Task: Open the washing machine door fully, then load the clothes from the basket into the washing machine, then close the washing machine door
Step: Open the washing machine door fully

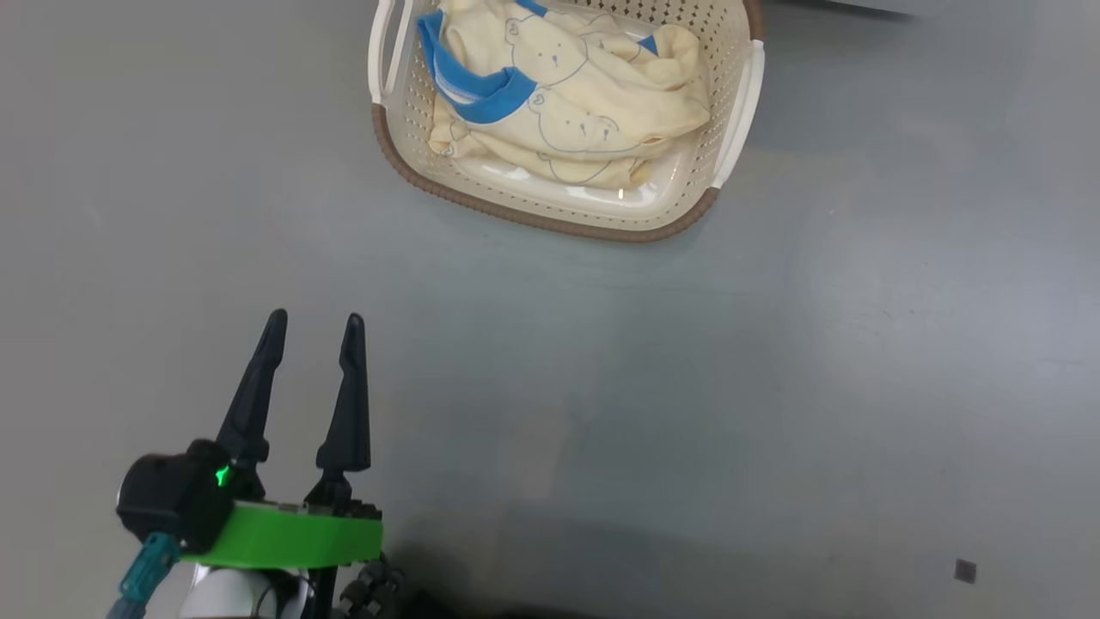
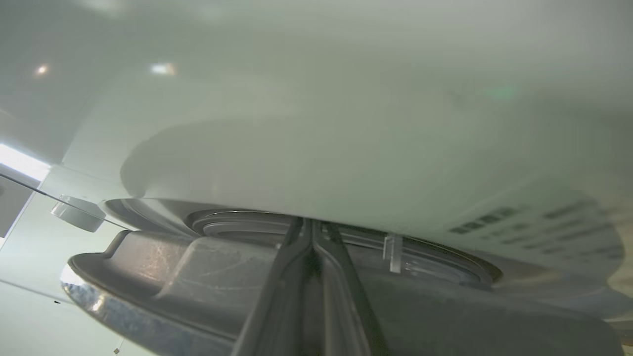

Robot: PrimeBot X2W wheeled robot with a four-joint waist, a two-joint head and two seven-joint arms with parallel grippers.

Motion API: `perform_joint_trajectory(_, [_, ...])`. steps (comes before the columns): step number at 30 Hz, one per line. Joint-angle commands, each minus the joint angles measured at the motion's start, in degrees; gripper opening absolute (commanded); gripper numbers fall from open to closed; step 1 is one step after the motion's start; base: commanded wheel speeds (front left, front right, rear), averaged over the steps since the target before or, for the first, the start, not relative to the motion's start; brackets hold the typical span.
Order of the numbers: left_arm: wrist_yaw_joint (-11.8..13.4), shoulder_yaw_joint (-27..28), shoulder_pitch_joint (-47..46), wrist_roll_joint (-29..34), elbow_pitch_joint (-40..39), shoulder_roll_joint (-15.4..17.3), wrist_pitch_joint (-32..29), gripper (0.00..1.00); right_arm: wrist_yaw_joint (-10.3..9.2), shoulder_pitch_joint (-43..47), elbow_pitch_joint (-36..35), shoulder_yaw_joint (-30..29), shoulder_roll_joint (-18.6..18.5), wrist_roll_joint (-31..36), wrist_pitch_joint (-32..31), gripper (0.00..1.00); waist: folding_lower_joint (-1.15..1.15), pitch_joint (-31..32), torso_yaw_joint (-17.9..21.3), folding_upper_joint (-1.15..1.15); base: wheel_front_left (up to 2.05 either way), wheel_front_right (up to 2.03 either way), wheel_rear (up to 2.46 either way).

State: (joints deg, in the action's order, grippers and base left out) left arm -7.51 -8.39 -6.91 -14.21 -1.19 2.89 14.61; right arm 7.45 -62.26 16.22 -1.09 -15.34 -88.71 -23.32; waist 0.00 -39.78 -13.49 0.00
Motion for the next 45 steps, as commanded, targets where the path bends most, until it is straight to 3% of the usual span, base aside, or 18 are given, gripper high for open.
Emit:
perform_joint_trajectory(1, [0.0,2.2,0.3,-0.1,-1.3,0.7,0.4,1.0,0.03,-0.5,-1.9,1.6,1.3,0.0,-1.0,0.0,0.0,0.4,0.3,0.0,0.0,0.0,0.0])
perform_joint_trajectory(26, [0.0,3.1,-1.3,-0.5,0.1,1.8,0.4,1.0,0.03,6.3,-1.7,12.6,5.7,-0.3,-4.5,0.0,0.0,6.8,7.4,0.0,0.0,0.0,0.0])
perform_joint_trajectory(45, [0.0,3.8,0.5,-1.2,1.4,1.2,0.4,1.0,0.03,17.8,-7.5,25.5,9.2,-0.7,-8.1,0.0,0.0,15.7,7.4,0.0,0.0,0.0,0.0])
